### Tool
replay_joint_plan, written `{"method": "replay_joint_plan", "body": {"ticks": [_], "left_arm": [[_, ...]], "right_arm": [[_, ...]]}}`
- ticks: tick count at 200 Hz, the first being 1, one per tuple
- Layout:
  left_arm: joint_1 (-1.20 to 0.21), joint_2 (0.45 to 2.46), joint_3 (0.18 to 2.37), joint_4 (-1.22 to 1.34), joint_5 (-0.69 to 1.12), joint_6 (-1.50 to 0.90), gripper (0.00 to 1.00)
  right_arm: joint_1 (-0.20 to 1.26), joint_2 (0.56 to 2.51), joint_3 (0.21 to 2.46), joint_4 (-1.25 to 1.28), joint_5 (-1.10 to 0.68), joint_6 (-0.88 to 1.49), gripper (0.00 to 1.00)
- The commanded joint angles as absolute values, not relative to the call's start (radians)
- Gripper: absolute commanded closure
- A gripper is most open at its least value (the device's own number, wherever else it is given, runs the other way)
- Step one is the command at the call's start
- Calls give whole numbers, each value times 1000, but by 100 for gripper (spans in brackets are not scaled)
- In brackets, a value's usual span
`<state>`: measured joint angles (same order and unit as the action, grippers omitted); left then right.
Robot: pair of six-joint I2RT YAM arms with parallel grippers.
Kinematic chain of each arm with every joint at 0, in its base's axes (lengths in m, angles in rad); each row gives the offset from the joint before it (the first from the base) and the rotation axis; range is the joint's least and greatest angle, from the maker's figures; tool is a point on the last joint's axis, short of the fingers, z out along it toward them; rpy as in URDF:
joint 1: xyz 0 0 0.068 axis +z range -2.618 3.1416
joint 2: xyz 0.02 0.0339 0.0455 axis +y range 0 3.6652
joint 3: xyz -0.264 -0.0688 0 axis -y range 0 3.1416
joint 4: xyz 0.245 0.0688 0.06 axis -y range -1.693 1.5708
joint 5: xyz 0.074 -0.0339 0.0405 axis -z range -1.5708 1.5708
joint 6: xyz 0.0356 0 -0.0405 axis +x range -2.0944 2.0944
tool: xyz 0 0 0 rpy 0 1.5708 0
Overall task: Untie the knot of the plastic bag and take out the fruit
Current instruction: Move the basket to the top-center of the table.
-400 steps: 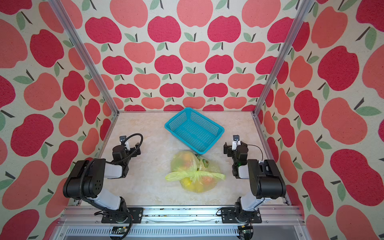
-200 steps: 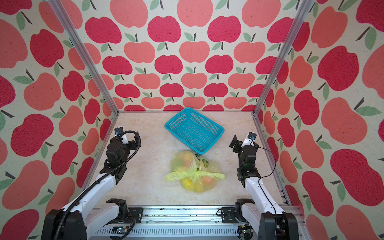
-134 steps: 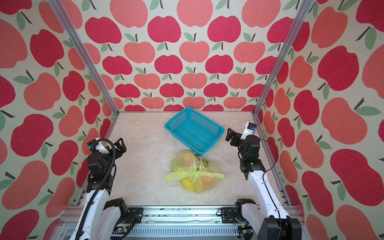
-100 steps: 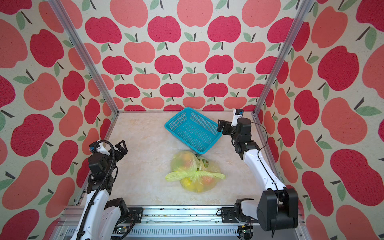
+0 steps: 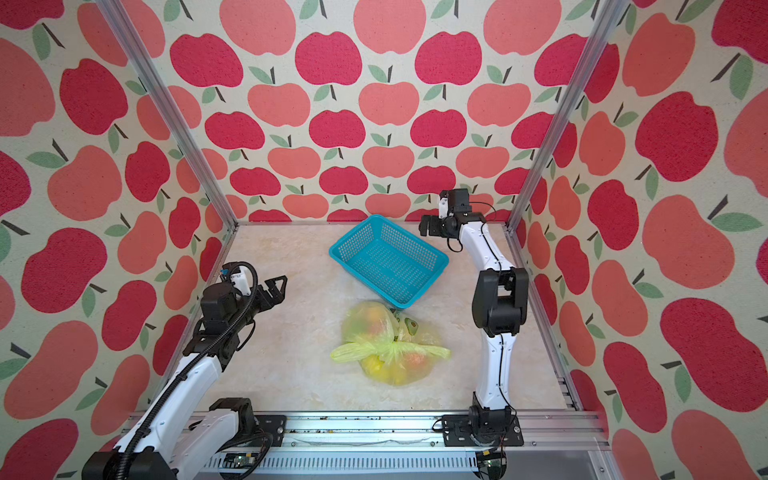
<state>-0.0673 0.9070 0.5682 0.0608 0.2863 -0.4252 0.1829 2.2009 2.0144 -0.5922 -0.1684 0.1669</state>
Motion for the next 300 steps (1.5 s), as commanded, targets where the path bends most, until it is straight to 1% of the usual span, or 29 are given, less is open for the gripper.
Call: {"method": "replay_joint_plan", "body": {"ticks": [1, 30, 51, 64, 75, 81, 107, 122, 138, 156, 197, 208, 232, 243, 260, 275, 300], "left_arm": [[-144, 924, 642, -64, 288, -333, 0], [-249, 940, 685, -124, 230, -288, 1], [-277, 946, 703, -140, 207, -276, 1], [-281, 947, 711, -154, 203, -276, 1], [-283, 944, 714, -159, 201, -276, 1], [-287, 941, 713, -160, 204, -276, 2], [-302, 917, 706, -172, 200, -276, 2], [-305, 906, 708, -175, 196, -278, 1], [-309, 905, 717, -178, 207, -279, 2], [-322, 908, 724, -177, 221, -284, 3], [-362, 929, 759, -179, 230, -298, 4], [-367, 943, 777, -185, 233, -309, 4], [-374, 977, 815, -204, 193, -383, 10], [-374, 983, 822, -203, 185, -422, 10], [-384, 978, 821, -190, 223, -442, 9], [-416, 973, 826, -202, 238, -418, 9], [-546, 976, 843, -241, 146, -346, 7]], "right_arm": [[187, 2267, 2104, -776, -236, 134, 1], [199, 2270, 2073, -770, -227, 127, 1], [200, 2257, 2023, -743, -231, 139, 7], [199, 2250, 1998, -741, -209, 148, 16], [199, 2241, 1974, -742, -173, 157, 29], [199, 2230, 1954, -738, -156, 161, 34], [195, 2164, 1835, -698, -106, 183, 44], [190, 2101, 1731, -648, -90, 198, 53], [178, 2031, 1620, -612, -79, 217, 61], [172, 1947, 1494, -580, -41, 225, 66], [170, 1769, 1276, -579, 84, 257, 69], [170, 1730, 1244, -597, 117, 268, 70], [169, 1652, 1172, -612, 153, 277, 71], [163, 1619, 1144, -616, 177, 289, 71], [151, 1564, 1109, -615, 178, 301, 71], [155, 1499, 1082, -618, 174, 307, 65], [198, 1357, 1047, -655, 231, 312, 47]]}}
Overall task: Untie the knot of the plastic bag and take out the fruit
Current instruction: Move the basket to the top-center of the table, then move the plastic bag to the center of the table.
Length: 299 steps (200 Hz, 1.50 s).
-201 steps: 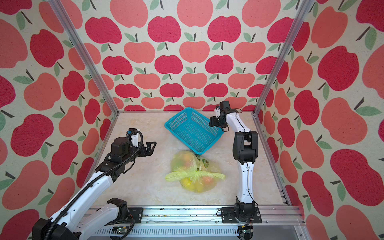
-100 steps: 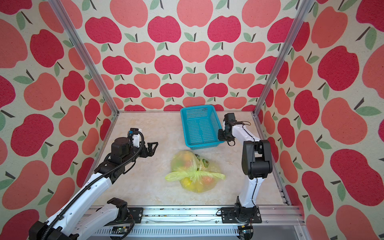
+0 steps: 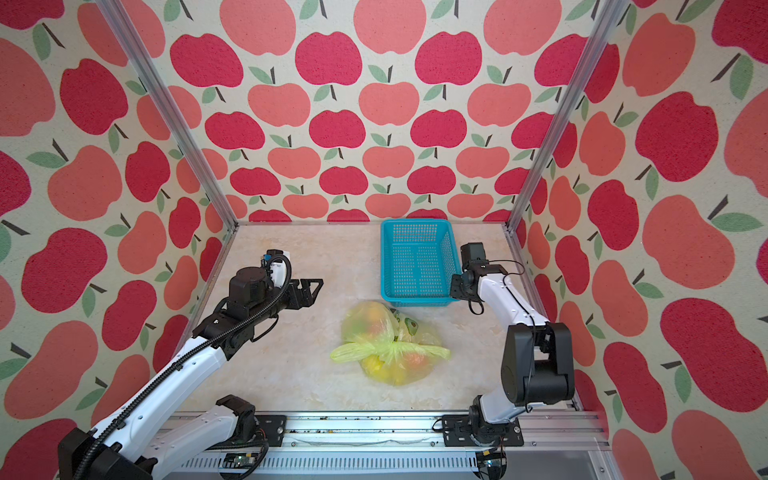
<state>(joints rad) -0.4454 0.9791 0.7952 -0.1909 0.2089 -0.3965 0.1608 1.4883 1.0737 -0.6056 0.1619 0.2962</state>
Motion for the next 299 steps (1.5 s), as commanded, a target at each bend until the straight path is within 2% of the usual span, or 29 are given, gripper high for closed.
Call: {"method": "replay_joint_plan", "body": {"ticks": [1, 49, 69, 89, 119, 149, 209, 218, 229, 245, 256, 278, 299], "left_arm": [[-552, 977, 844, -242, 140, -343, 7], [-842, 990, 851, -245, -50, -164, 5], [-887, 996, 837, -232, -66, -120, 5], [-899, 1033, 846, -231, -9, -96, 5], [-915, 1145, 886, -258, 122, -68, 2], [-948, 1243, 913, -281, 42, -56, 1], [-987, 1436, 1020, -337, 22, 0, 0], [-986, 1450, 1023, -329, 21, 1, 8], [-985, 1460, 1025, -317, 27, 2, 24], [-973, 1463, 1027, -296, 37, -5, 77], [-956, 1450, 1021, -284, 44, -20, 100], [-889, 1377, 969, -252, 43, -83, 100], [-773, 1245, 871, -215, 95, -158, 100]], "right_arm": [[200, 1350, 1046, -656, 233, 312, 46], [269, 970, 948, -694, 253, 338, 31], [300, 821, 904, -670, 187, 342, 28], [341, 730, 886, -654, 134, 349, 28], [376, 679, 855, -638, 114, 340, 28], [375, 670, 832, -655, 147, 328, 26], [378, 699, 821, -631, 126, 333, 26], [379, 706, 824, -630, 119, 333, 26], [382, 711, 826, -627, 117, 332, 26], [384, 717, 831, -622, 117, 331, 26], [388, 720, 830, -613, 112, 328, 27], [415, 709, 814, -560, 63, 304, 36], [513, 683, 799, -494, 55, 279, 40]]}}
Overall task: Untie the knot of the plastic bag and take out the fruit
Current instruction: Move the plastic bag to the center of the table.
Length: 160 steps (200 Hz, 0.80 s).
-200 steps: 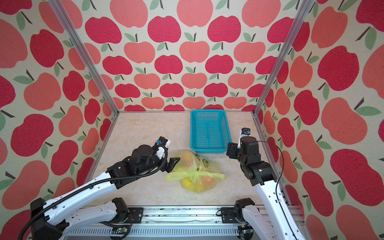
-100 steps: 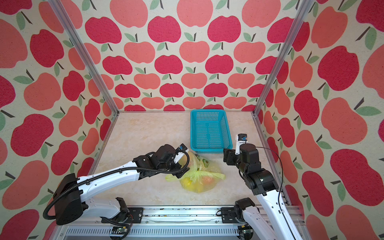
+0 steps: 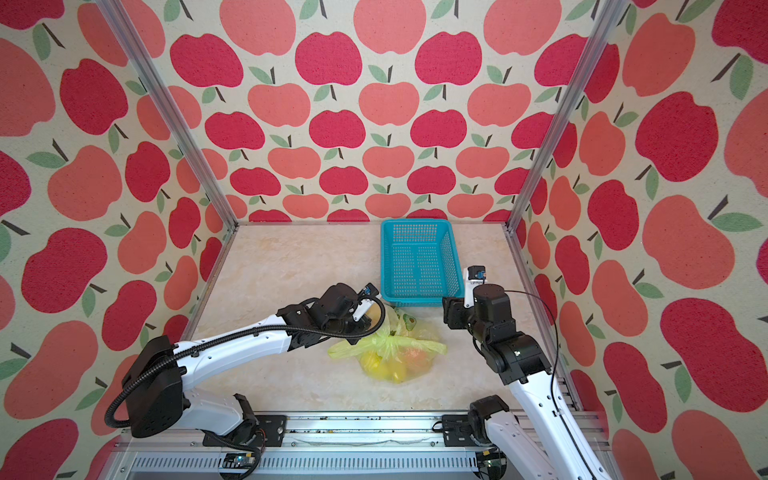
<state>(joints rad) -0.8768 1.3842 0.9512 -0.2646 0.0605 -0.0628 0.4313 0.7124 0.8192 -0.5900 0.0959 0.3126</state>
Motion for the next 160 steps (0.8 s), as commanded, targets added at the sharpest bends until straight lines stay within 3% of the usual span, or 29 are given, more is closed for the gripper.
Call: {"method": "replay_joint_plan", "body": {"ticks": [1, 39, 73, 116, 160], "left_arm": [[-770, 1238, 866, -214, 98, -161, 100], [-576, 1012, 743, -219, 181, -235, 100], [-491, 967, 693, -233, 172, -275, 100], [-445, 935, 671, -243, 181, -285, 100], [-439, 918, 656, -236, 195, -291, 100]], "right_arm": [[518, 683, 799, -491, 54, 277, 40], [799, 769, 812, -357, 137, 205, 39], [1041, 1017, 893, -256, 268, 132, 30], [1065, 1347, 1011, -179, 247, 177, 27], [1047, 1513, 1082, -128, 211, 199, 28]]}}
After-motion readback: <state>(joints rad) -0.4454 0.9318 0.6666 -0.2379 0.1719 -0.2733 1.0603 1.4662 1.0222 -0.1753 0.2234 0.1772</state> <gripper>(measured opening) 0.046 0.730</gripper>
